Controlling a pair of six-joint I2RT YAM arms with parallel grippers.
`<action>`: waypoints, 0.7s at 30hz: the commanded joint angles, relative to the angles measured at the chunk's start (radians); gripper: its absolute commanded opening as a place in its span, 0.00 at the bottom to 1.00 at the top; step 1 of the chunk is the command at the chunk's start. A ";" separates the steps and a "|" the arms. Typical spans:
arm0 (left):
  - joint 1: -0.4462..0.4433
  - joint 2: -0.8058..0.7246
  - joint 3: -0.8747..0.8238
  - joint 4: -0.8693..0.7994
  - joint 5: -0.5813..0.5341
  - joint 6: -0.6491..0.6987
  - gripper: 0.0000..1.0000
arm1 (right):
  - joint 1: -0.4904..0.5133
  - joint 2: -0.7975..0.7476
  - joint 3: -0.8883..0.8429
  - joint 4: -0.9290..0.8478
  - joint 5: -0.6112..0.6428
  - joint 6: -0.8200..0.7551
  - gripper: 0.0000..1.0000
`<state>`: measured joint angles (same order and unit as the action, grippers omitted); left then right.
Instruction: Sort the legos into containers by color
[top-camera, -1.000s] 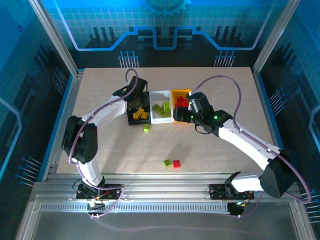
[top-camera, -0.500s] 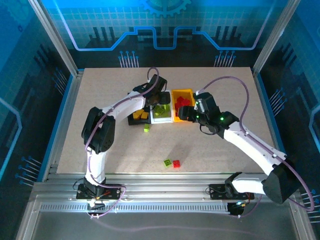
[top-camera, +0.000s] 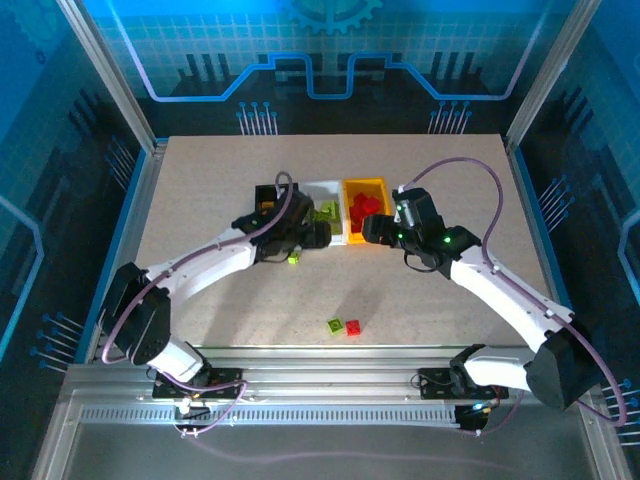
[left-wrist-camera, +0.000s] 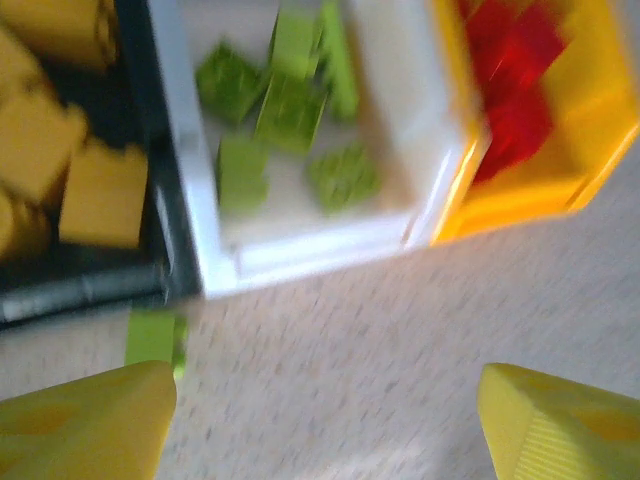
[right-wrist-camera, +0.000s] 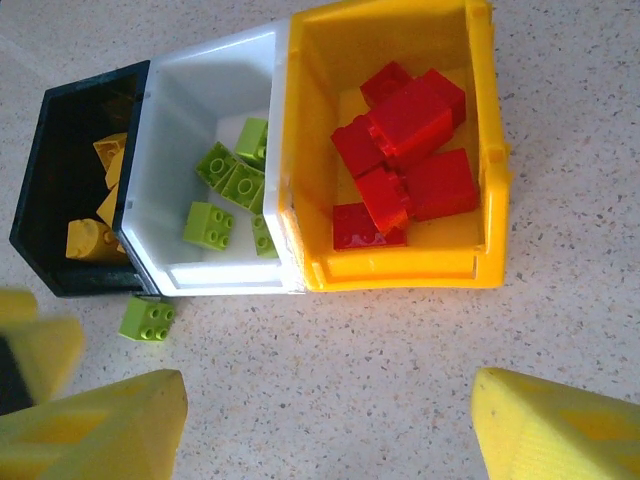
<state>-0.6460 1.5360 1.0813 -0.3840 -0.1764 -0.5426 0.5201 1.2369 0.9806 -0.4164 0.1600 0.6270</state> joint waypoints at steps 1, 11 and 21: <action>-0.036 0.018 -0.106 0.030 -0.017 -0.027 0.75 | -0.015 0.012 -0.010 0.031 -0.018 0.022 0.76; 0.001 0.185 -0.142 0.095 -0.195 -0.039 0.63 | -0.019 -0.012 0.002 0.012 -0.010 0.022 0.76; 0.044 0.300 -0.085 0.201 -0.234 0.019 0.52 | -0.025 -0.029 -0.004 0.005 -0.010 0.025 0.76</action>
<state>-0.6140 1.7859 0.9710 -0.2764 -0.3748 -0.5598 0.5095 1.2320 0.9806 -0.4030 0.1467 0.6369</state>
